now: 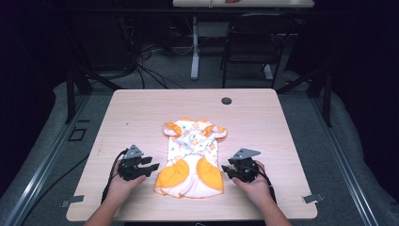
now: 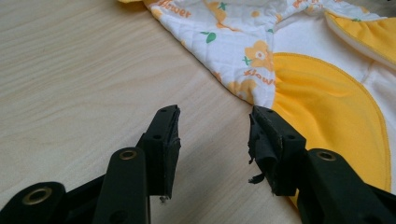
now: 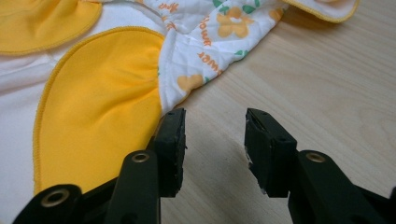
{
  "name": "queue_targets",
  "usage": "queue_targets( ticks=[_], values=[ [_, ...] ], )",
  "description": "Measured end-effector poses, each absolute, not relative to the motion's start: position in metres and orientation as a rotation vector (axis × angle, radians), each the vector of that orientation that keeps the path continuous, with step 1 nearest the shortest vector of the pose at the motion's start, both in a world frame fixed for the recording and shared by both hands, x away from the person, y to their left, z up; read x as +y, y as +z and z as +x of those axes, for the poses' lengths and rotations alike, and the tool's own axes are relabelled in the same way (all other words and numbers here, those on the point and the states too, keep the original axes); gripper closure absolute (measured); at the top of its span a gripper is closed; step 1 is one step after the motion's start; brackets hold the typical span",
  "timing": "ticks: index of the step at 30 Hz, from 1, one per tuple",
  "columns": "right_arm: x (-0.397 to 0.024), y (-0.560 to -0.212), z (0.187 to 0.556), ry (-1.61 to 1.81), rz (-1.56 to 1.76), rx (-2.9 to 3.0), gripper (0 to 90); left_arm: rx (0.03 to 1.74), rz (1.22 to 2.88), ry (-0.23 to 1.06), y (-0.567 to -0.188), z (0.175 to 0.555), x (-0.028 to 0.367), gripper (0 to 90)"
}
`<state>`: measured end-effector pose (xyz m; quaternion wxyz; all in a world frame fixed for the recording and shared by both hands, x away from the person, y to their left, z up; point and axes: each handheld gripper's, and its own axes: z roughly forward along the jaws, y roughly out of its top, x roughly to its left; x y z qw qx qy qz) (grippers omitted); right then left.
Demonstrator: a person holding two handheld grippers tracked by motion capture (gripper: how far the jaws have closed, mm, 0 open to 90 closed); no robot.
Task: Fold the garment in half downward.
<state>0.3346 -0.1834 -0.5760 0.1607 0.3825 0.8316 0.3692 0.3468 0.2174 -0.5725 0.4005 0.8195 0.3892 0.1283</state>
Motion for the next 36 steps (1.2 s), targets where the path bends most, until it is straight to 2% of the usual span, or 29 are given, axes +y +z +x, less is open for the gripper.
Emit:
queue_targets(
  ticks=[7, 10, 11, 15, 23, 25, 36],
  values=[
    [-0.179, -0.576, 0.337, 1.055, 1.095, 2.370, 60.5, 0.972, 2.067, 0.311, -0.571, 0.352, 0.211, 58.7],
    [-0.173, -0.573, 0.346, 1.088, 1.115, 2.362, 67.3, 0.966, 2.066, 0.262, -0.571, 0.360, 0.201, 63.5],
    [-0.173, -0.573, 0.346, 1.088, 1.115, 2.362, 67.3, 0.966, 2.066, 0.262, -0.571, 0.360, 0.201, 64.6],
    [-0.158, -0.569, 0.351, 1.097, 1.064, 2.401, 76.7, 0.931, 2.085, 0.278, -0.568, 0.367, 0.182, 72.6],
    [-0.139, -0.580, 0.359, 1.050, 1.002, 2.441, 83.8, 0.905, 2.158, 0.273, -0.579, 0.373, 0.159, 84.6],
    [-0.139, -0.581, 0.359, 1.059, 1.003, 2.439, 84.5, 0.881, 2.171, 0.299, -0.581, 0.371, 0.156, 85.2],
    [-0.143, -0.581, 0.351, 1.072, 0.980, 2.475, 85.0, 0.847, 2.201, 0.272, -0.580, 0.360, 0.159, 85.9]
  ],
)
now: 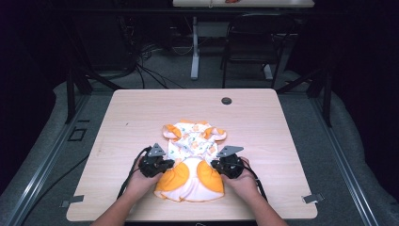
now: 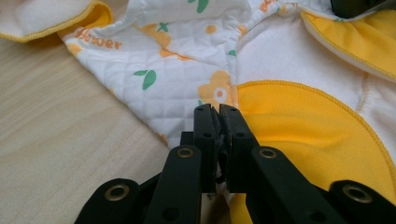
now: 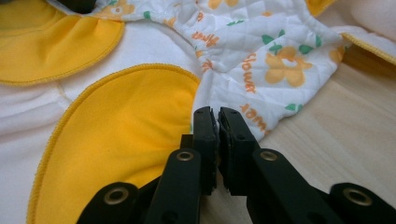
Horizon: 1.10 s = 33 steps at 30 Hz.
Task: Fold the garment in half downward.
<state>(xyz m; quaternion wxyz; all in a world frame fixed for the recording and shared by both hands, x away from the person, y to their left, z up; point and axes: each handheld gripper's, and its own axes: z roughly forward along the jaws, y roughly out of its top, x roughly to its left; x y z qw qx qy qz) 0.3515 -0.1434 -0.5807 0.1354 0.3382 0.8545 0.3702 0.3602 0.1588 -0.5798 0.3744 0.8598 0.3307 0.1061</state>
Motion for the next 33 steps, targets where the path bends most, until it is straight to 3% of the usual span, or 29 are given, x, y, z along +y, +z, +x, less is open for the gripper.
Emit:
queue_targets(
  ticks=[33],
  values=[
    [-0.142, -0.572, 0.312, 0.972, 0.877, 2.609, 84.6, 0.811, 2.227, 0.177, -0.578, 0.321, 0.162, 85.9]
  ],
)
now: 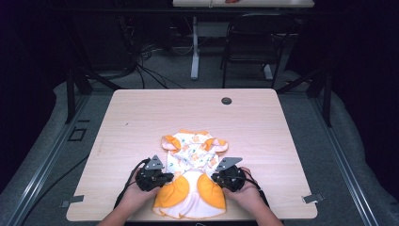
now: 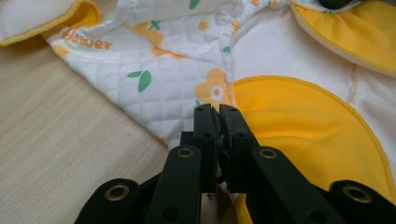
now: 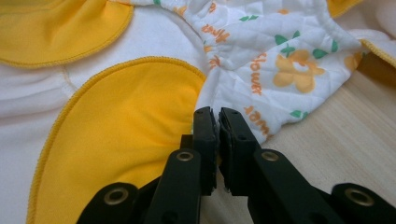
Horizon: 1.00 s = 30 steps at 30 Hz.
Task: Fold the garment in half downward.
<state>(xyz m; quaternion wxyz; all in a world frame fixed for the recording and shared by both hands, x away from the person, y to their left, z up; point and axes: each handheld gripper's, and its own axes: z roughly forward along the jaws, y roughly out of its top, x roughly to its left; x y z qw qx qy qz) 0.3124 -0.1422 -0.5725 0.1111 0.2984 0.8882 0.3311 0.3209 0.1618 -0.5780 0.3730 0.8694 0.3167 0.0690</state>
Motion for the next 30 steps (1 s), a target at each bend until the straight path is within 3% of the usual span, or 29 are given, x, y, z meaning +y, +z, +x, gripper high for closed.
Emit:
queue_targets(
  ticks=[11, 30],
  values=[
    [-0.142, -0.567, 0.321, 1.034, 0.903, 2.562, 76.5, 0.841, 2.190, 0.154, -0.573, 0.334, 0.165, 77.5],
    [-0.151, -0.539, 0.369, 1.041, 1.019, 2.553, 77.2, 0.867, 2.182, 0.207, -0.548, 0.388, 0.158, 74.0]
  ],
)
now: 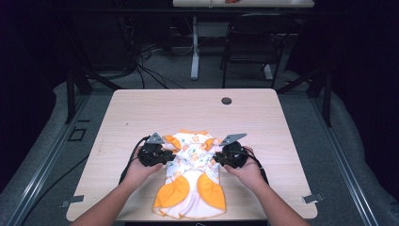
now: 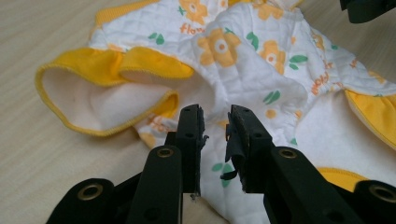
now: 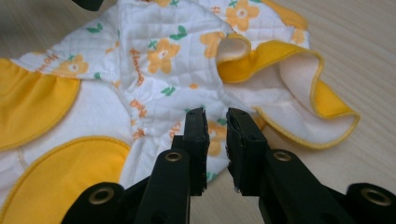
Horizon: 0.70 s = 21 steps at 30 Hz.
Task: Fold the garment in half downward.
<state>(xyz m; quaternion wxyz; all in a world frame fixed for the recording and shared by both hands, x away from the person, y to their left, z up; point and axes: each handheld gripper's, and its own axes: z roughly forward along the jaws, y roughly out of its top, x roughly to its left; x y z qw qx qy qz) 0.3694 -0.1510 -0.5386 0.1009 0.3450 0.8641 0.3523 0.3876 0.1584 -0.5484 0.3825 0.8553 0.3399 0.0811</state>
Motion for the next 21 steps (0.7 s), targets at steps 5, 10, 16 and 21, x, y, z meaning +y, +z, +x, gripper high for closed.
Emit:
queue_targets(
  ticks=[5, 10, 16, 21],
  values=[
    [-0.148, -0.530, 0.377, 1.012, 0.996, 2.559, 76.8, 0.852, 2.196, 0.228, -0.535, 0.396, 0.157, 73.5],
    [-0.144, -0.522, 0.383, 0.980, 0.971, 2.568, 76.3, 0.840, 2.192, 0.215, -0.530, 0.401, 0.156, 73.1],
    [-0.141, -0.517, 0.394, 0.972, 0.971, 2.568, 76.1, 0.861, 2.182, 0.206, -0.527, 0.414, 0.158, 72.3],
    [-0.138, -0.511, 0.412, 0.948, 0.987, 2.574, 75.0, 0.876, 2.191, 0.229, -0.520, 0.426, 0.156, 70.7]
  ],
)
